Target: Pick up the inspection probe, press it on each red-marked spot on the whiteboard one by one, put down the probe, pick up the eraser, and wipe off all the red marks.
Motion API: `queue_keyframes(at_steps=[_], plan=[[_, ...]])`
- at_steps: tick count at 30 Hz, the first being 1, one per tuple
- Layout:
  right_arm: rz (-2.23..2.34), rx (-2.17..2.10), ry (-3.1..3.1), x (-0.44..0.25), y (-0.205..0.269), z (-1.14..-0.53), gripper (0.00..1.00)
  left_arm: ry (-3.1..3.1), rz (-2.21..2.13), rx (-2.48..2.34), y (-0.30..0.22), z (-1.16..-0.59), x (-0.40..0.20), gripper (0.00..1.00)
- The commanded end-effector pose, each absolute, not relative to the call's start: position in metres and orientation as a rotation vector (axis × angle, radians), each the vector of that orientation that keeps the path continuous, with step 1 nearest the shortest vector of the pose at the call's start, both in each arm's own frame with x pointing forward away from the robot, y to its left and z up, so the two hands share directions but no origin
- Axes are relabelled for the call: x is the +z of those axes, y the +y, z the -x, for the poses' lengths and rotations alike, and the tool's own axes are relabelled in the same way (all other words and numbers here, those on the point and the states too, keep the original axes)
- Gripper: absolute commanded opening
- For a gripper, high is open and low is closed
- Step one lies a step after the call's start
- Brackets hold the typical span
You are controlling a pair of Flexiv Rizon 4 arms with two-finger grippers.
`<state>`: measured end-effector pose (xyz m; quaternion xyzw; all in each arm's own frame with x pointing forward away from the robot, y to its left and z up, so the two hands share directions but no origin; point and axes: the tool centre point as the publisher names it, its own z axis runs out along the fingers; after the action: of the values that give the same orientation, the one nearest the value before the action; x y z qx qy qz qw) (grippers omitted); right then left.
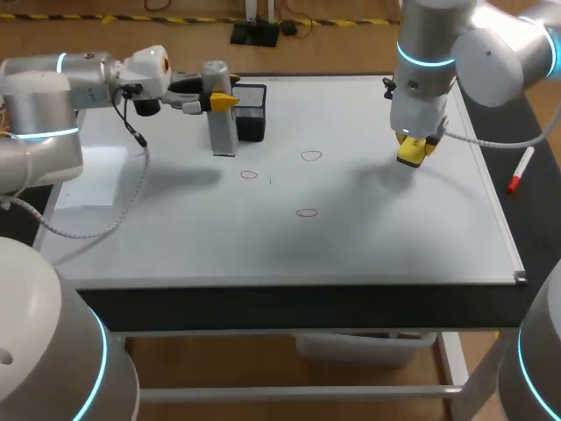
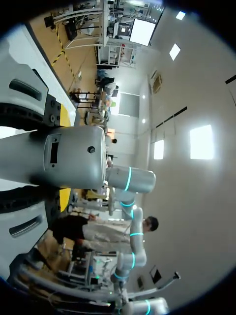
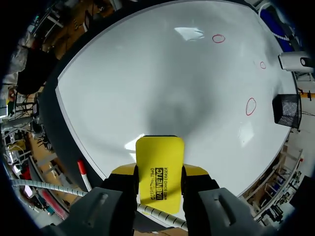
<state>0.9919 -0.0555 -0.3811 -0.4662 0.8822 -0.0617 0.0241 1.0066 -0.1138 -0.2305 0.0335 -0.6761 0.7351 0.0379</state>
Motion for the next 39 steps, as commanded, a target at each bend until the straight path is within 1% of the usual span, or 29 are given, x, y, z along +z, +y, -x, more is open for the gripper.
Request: queue_keyframes(at_steps=[1,14,39], plan=[[1.446,-0.197,2.729,-0.379,-0.056,-0.991,0.00,-2.053,-0.077,2.256,-0.121,-1.005,-0.239,0.00],[1.446,-0.197,2.729,-0.379,-0.056,-0.991,0.00,-2.041,0.006,2.236,-0.141,-1.000,-0.258,0.00],[1.446,-0.197,2.729,-0.379,-0.056,-0.991,0.00,-2.047,0.041,2.205,-0.150,-0.996,-0.279,0.00]])
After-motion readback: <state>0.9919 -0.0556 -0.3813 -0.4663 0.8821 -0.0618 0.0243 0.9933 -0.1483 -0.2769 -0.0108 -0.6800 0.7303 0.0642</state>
